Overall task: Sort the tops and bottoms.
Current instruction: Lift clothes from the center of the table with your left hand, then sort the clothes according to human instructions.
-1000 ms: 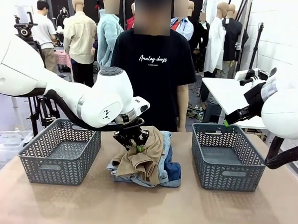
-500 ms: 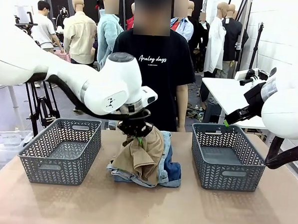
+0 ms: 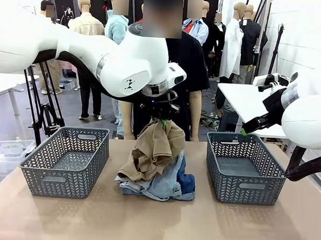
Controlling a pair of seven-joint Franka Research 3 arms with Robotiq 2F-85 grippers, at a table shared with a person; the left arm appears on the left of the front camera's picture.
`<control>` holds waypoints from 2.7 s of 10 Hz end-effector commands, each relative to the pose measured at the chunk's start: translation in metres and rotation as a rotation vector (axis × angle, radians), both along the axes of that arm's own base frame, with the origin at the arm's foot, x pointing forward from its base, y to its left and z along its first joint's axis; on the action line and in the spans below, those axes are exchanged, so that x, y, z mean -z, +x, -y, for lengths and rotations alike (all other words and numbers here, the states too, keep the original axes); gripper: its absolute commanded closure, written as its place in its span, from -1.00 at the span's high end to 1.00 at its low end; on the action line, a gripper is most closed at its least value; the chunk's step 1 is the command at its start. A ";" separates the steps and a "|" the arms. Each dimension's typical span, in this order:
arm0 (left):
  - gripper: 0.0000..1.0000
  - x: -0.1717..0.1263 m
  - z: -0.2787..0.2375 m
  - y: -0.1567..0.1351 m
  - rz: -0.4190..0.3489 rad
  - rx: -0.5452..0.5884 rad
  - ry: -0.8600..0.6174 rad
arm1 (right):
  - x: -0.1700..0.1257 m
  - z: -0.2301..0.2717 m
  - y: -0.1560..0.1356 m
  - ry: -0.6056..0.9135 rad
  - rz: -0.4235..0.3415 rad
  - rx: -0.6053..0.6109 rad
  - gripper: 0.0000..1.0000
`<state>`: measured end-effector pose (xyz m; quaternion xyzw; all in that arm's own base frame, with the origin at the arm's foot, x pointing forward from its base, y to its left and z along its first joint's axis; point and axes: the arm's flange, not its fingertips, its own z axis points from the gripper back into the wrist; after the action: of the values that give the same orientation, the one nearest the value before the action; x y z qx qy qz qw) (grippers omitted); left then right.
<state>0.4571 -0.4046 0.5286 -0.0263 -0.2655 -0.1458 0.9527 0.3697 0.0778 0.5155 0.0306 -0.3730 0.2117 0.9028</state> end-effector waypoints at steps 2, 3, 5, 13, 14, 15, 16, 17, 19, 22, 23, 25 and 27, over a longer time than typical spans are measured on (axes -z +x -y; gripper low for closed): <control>-1.00 0.019 -0.006 0.000 -0.049 -0.011 0.003 | 0.001 0.001 0.001 0.004 0.000 -0.002 1.00; -1.00 0.008 -0.001 0.001 -0.016 -0.004 0.006 | 0.001 0.001 0.001 0.004 0.000 -0.002 1.00; -1.00 -0.073 0.014 -0.002 0.262 0.058 0.121 | 0.001 0.001 0.001 0.004 0.000 -0.002 1.00; -1.00 -0.213 0.043 -0.050 0.482 0.122 0.096 | 0.001 0.001 0.001 0.004 0.000 -0.002 1.00; -1.00 -0.213 0.043 -0.050 0.482 0.122 0.096 | 0.001 0.001 0.001 0.004 0.000 -0.002 1.00; -1.00 -0.213 0.043 -0.050 0.482 0.122 0.096 | 0.001 0.001 0.001 0.004 0.000 -0.002 1.00; -1.00 -0.213 0.043 -0.050 0.482 0.122 0.096 | 0.001 0.001 0.001 0.004 0.000 -0.002 1.00; -1.00 -0.213 0.043 -0.050 0.482 0.122 0.096 | 0.001 0.001 0.001 0.004 0.000 -0.002 1.00; -1.00 -0.213 0.043 -0.050 0.482 0.122 0.096 | 0.001 0.001 0.001 0.004 0.000 -0.002 1.00; -1.00 -0.213 0.043 -0.050 0.482 0.122 0.096 | 0.001 0.001 0.001 0.004 0.000 -0.002 1.00; -1.00 -0.213 0.043 -0.050 0.482 0.122 0.096 | 0.001 0.001 0.001 0.004 0.000 -0.002 1.00; -1.00 -0.213 0.043 -0.050 0.482 0.122 0.096 | 0.001 0.001 0.001 0.004 0.000 -0.002 1.00; -1.00 -0.213 0.043 -0.050 0.482 0.122 0.096 | 0.001 0.001 0.001 0.004 0.000 -0.002 1.00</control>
<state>0.4107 -0.4505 0.7352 0.0405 -0.4719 -0.2176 0.8534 0.3697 0.0777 0.5156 0.0306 -0.3731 0.2116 0.9028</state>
